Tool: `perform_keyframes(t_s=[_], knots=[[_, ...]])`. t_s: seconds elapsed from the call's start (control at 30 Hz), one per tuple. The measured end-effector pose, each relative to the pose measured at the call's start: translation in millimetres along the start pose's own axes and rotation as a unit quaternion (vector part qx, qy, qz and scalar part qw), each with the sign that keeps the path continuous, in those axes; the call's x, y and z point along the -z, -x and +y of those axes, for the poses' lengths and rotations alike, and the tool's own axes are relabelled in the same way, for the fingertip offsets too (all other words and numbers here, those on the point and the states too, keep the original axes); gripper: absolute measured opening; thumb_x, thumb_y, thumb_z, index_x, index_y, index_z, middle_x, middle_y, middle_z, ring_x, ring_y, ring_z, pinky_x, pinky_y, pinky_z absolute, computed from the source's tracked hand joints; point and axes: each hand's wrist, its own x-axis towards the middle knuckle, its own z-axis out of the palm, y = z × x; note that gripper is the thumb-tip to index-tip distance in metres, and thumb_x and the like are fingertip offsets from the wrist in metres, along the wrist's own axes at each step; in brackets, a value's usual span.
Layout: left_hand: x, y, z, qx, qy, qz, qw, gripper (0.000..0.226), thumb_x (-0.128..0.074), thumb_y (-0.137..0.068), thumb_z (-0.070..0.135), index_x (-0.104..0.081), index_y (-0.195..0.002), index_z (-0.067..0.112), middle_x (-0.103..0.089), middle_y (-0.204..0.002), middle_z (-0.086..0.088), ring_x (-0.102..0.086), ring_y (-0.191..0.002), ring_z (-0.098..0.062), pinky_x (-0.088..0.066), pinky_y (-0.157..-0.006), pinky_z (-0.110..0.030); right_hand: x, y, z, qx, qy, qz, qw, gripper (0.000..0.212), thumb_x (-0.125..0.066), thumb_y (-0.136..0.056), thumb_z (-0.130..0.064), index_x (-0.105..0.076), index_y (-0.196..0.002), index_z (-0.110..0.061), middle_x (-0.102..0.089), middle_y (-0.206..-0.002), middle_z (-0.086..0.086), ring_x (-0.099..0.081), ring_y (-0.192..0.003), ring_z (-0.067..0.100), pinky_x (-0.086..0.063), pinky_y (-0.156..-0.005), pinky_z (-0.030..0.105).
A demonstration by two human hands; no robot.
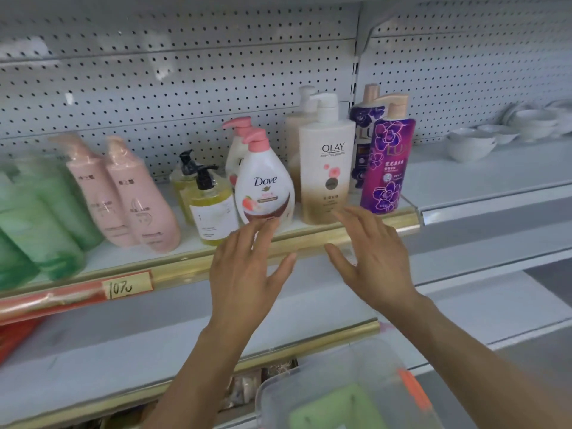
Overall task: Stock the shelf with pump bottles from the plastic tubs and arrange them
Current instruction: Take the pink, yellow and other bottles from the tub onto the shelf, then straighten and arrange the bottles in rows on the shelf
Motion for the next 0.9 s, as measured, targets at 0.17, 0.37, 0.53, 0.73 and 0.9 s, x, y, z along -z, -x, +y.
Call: perform_keyframes(t_s=[0.17, 0.37, 0.53, 0.73, 0.9], knots=[[13, 33, -46, -0.033, -0.022, -0.038, 0.999, 0.052, -0.055, -0.088, 0.048, -0.057, -0.13, 0.017, -0.063, -0.121, -0.001, -0.062, -0.102, -0.025, -0.051, -0.073, -0.037, -18, 33, -45, -0.022, 0.005, -0.05, 0.998, 0.045, -0.054, -0.09, -0.04, -0.05, -0.13, -0.019, -0.06, -0.122, 0.005, -0.064, -0.098, 0.029, -0.052, -0.073, 0.04], [47, 70, -99, -0.001, -0.084, -0.12, 0.989, 0.065, -0.044, -0.089, 0.059, -0.05, -0.138, 0.016, -0.061, -0.122, -0.004, -0.06, -0.104, -0.029, -0.051, -0.077, -0.04, -25, 56, -107, -0.015, 0.03, -0.117, 0.992, 0.052, -0.061, -0.088, -0.04, -0.049, -0.133, -0.018, -0.06, -0.122, 0.004, -0.062, -0.098, 0.03, -0.049, -0.074, 0.041], [95, 114, -138, 0.049, -0.081, -0.15, 0.984, 0.066, -0.049, -0.092, 0.057, -0.038, -0.146, 0.021, -0.052, -0.138, -0.004, -0.05, -0.123, -0.029, -0.045, -0.091, -0.042, -20, 69, -179, 0.004, 0.025, -0.135, 0.99, 0.054, -0.061, -0.089, -0.041, -0.048, -0.135, -0.017, -0.061, -0.12, 0.005, -0.062, -0.099, 0.031, -0.048, -0.077, 0.041], [178, 183, -181, 0.085, -0.062, -0.146, 0.984, 0.065, -0.051, -0.092, 0.055, -0.037, -0.147, 0.023, -0.049, -0.138, -0.002, -0.047, -0.124, -0.027, -0.044, -0.091, -0.042, -4, 104, -273, 0.005, -0.006, -0.131, 0.991, 0.056, -0.052, -0.093, -0.043, -0.04, -0.142, -0.019, -0.055, -0.127, 0.005, -0.055, -0.11, 0.028, -0.044, -0.081, 0.04], [248, 233, -218, 0.12, -0.036, -0.135, 0.983, 0.061, -0.057, -0.091, 0.05, -0.04, -0.144, 0.023, -0.052, -0.132, -0.003, -0.049, -0.12, -0.027, -0.047, -0.087, -0.041, 11, 130, -349, 0.014, -0.041, -0.141, 0.989, 0.055, -0.051, -0.094, -0.043, -0.039, -0.143, -0.02, -0.054, -0.128, 0.004, -0.055, -0.108, 0.028, -0.043, -0.081, 0.038]])
